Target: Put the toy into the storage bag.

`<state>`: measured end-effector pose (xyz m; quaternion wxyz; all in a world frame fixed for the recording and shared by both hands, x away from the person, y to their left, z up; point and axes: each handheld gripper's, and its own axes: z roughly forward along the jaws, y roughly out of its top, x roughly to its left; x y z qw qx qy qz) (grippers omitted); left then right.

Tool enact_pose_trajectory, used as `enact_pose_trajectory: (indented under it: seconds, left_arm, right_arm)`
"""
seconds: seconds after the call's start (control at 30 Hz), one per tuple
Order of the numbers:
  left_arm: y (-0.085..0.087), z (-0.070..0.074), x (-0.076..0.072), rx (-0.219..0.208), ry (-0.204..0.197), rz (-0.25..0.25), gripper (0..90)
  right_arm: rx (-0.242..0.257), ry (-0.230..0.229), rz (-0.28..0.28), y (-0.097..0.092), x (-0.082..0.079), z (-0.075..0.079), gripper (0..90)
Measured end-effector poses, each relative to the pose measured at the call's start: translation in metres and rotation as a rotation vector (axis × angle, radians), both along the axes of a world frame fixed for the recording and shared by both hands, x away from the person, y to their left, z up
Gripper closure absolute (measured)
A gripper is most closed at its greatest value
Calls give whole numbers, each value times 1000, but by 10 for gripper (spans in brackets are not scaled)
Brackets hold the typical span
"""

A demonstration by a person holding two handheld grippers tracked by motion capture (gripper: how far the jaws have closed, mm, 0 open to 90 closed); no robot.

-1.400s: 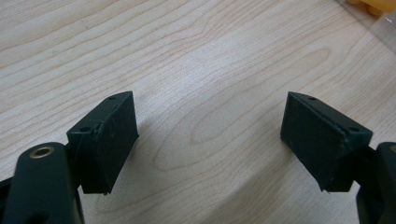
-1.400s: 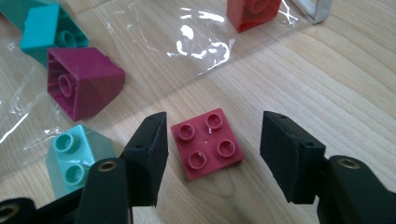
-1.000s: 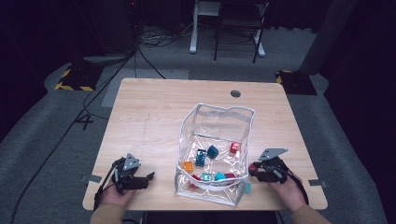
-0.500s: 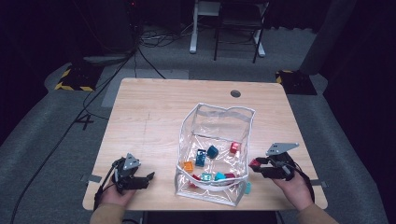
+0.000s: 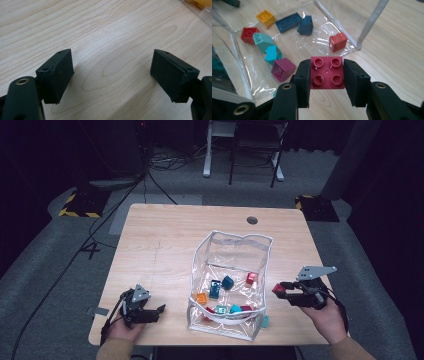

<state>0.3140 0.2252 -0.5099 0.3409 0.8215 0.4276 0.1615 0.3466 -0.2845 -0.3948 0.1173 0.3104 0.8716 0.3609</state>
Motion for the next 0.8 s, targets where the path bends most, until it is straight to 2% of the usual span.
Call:
enact_pose_trajectory:
  seconds: [0.47,0.8]
  left_arm:
    - [0,0,-1,-2,2,3,190]
    - [0,0,0,-1,1,2,190]
  right_arm:
    - [50,-65,15,-4,-4,48,595]
    - [77,-87,36,0,-3,72,594]
